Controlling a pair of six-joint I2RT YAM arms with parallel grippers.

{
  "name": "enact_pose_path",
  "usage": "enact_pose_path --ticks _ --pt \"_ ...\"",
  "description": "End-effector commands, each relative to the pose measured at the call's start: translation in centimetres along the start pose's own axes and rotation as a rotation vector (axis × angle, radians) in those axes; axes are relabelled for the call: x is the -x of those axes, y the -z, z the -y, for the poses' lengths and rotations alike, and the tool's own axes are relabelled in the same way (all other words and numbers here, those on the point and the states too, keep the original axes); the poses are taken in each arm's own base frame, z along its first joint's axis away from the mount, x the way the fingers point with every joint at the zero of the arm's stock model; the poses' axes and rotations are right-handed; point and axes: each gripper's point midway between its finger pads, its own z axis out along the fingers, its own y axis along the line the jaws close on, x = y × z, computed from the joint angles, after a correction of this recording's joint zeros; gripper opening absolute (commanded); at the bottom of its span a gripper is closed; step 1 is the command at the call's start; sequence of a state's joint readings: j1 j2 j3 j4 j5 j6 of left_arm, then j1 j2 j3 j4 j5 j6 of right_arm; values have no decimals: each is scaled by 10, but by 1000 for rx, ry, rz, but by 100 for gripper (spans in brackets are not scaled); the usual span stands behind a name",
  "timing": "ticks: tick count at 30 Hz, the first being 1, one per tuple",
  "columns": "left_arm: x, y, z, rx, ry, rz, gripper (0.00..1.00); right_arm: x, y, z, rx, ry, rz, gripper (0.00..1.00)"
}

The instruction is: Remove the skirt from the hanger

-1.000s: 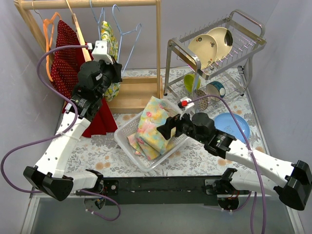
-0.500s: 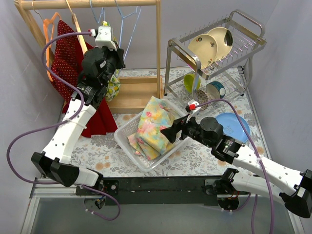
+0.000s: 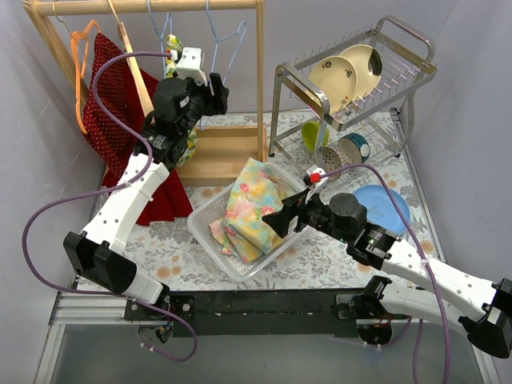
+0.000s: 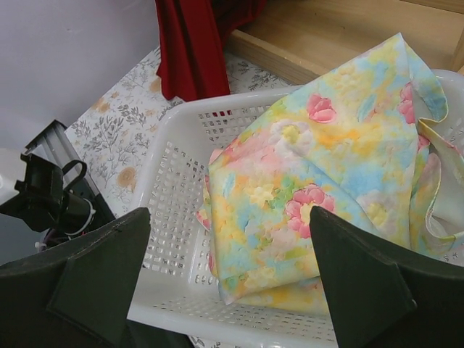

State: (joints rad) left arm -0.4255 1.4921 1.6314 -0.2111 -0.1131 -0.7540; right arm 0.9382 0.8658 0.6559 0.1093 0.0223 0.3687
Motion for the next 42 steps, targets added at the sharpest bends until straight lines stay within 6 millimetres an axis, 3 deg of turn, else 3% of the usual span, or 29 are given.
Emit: enact_pose_path --ticks 1,4,9,11,16,20,24,29,36,42 --pt "34 36 16 -89 27 76 65 16 2 -11 42 -8 58 98" --pt "41 53 12 -71 25 92 76 19 5 -13 48 -16 71 98" --pt "46 75 -6 17 29 91 86 18 11 -19 79 -29 61 97" --pt "51 82 -12 51 37 98 97 18 13 -19 79 -33 60 97" --pt "56 86 -42 223 21 74 98 20 20 -24 97 -53 65 96" --pt "55 80 -54 298 -18 47 93 20 24 -26 105 -60 63 95" --pt "48 63 -58 318 -48 3 63 19 28 -25 101 -64 62 95" --pt "45 55 -73 384 -30 -30 59 20 30 -26 107 -62 65 95" --pt "36 52 -97 458 -31 -59 60 19 33 -25 104 -52 70 95" --pt "23 48 -105 475 -40 -87 61 19 34 -24 101 -50 70 95"
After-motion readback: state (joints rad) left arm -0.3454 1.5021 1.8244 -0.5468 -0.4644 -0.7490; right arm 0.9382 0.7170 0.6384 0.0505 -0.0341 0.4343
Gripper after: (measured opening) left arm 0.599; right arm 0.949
